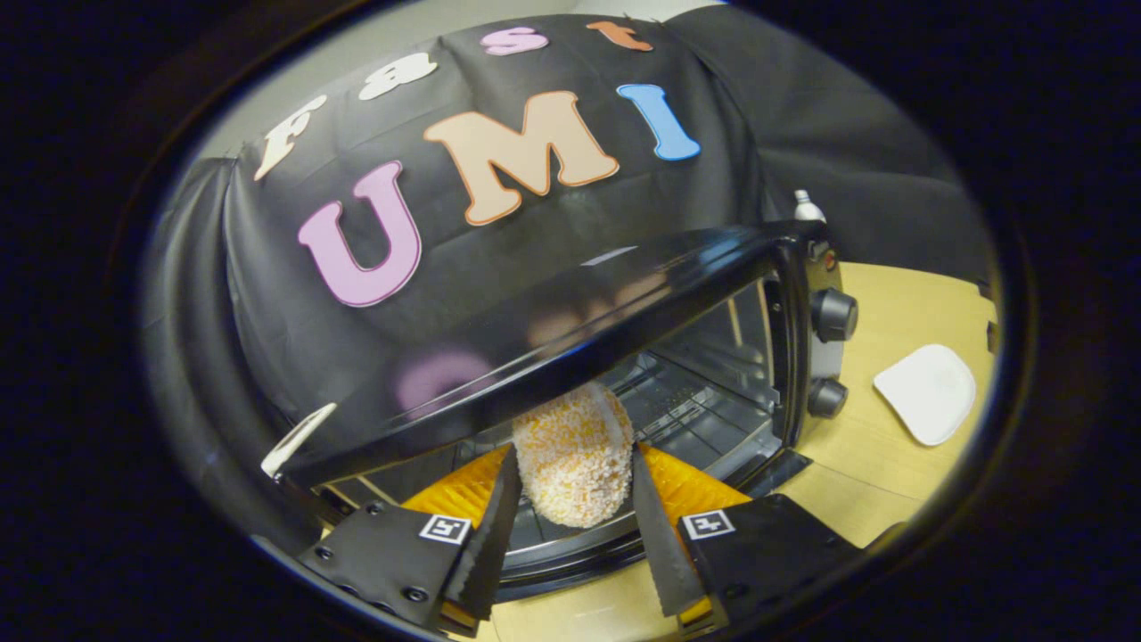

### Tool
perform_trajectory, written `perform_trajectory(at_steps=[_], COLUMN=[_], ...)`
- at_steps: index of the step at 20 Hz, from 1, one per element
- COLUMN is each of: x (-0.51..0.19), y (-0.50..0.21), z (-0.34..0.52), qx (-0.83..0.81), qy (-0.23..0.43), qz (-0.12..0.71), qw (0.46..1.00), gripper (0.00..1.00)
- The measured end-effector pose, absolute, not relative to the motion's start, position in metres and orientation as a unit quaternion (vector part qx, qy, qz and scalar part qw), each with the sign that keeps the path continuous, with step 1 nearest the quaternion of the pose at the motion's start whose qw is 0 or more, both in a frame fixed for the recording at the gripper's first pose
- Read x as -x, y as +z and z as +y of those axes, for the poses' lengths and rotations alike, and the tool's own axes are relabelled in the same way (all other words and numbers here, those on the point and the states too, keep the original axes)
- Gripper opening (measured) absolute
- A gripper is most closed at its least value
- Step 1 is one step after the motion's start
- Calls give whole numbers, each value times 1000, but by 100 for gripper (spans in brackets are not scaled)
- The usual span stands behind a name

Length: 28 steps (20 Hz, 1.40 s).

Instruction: Open the toaster oven, put the food inside, and close the toaster oven door.

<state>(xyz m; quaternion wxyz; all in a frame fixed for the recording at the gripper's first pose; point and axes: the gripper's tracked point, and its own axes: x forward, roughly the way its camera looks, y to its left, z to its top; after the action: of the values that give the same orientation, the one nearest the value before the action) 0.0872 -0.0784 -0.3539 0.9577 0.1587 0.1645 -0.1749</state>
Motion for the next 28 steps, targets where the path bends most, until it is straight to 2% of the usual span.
perform_trajectory(at_steps=[12, 18, 20, 28], x=[-97, -96, -91, -51], y=[-385, -384, -377, -335], z=[-89, -87, -87, -63], qx=[-121, -117, -108, -79], qy=[-195, -175, -171, -144], qz=[216, 217, 210, 172], qw=[949, 953, 956, 971], gripper=[71, 79, 92, 96])
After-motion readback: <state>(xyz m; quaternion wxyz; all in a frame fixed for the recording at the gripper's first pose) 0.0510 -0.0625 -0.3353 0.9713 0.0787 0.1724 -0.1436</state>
